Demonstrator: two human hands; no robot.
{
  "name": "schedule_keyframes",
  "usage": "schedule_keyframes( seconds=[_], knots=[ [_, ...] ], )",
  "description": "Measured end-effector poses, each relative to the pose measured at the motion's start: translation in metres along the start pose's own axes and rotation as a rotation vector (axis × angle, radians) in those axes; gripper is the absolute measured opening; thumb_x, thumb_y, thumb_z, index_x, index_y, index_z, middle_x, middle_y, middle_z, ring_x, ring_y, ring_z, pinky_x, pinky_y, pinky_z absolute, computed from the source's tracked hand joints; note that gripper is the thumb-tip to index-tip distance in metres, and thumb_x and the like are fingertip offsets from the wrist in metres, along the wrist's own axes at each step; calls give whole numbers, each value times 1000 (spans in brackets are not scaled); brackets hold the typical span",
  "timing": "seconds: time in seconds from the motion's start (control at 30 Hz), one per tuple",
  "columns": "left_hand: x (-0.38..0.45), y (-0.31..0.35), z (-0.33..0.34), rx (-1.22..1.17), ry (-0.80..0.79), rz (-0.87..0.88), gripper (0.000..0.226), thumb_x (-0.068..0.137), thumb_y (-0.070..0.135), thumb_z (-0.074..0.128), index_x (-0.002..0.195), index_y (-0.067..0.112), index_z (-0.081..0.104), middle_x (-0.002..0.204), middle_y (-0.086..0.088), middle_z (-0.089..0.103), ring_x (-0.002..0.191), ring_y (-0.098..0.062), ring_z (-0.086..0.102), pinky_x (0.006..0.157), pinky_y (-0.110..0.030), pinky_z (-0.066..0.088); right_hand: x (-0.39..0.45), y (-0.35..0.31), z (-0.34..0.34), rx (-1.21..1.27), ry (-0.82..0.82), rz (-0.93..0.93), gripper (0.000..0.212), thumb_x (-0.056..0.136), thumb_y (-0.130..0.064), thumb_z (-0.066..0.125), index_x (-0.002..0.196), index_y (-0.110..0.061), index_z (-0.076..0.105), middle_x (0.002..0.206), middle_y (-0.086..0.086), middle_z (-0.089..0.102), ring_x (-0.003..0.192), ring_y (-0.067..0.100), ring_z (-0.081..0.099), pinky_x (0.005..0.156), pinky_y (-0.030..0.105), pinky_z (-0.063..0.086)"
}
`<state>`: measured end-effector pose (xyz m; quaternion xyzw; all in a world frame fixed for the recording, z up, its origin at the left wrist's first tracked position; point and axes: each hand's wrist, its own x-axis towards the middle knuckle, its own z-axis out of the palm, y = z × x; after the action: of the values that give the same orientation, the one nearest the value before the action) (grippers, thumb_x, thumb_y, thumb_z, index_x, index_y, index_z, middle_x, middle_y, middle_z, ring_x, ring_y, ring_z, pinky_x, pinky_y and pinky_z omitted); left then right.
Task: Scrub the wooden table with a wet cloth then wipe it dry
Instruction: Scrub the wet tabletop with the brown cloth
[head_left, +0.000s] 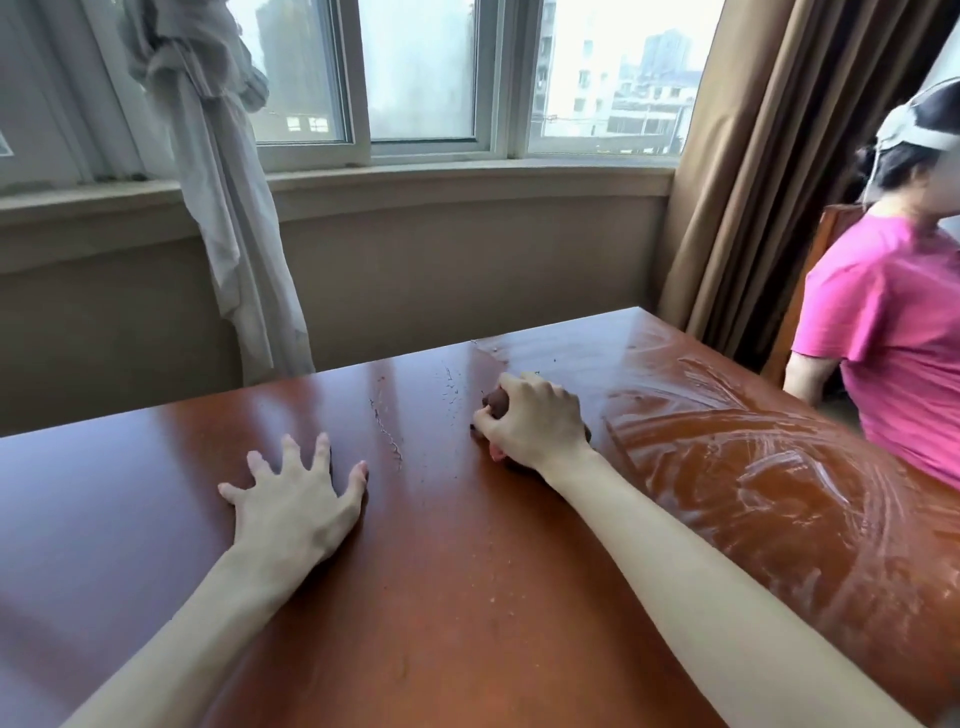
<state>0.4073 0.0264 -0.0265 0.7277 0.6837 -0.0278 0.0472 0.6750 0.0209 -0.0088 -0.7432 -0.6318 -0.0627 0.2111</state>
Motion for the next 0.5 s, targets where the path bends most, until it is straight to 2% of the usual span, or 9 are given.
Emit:
schedule_keyframes(
  seconds=[0.2, 0.3, 0.5],
  knots=[
    [7, 1, 7, 55, 30, -7, 75, 95, 69, 6, 160, 33, -2, 168, -4, 3, 152, -39, 9, 114, -65, 23, 125, -9, 49, 75, -6, 13, 17, 80, -50, 61, 85, -33, 60, 88, -7, 55, 92, 27, 64, 72, 32, 35],
    [5, 1, 11, 61, 47, -6, 75, 94, 70, 4, 160, 35, -5, 168, -2, 0, 153, -37, 6, 116, -63, 21, 166, -5, 63, 80, 24, 73, 21, 80, -48, 60, 92, -33, 67, 96, -3, 64, 96, 29, 66, 77, 34, 40],
    [3, 1, 8, 39, 38, -17, 76, 94, 71, 5, 161, 35, -2, 169, -3, 3, 153, -38, 7, 116, -64, 20, 153, 3, 60, 125, 9, 69, 22, 77, -49, 63, 91, -33, 68, 92, -6, 59, 90, 25, 64, 78, 34, 46]
  ],
)
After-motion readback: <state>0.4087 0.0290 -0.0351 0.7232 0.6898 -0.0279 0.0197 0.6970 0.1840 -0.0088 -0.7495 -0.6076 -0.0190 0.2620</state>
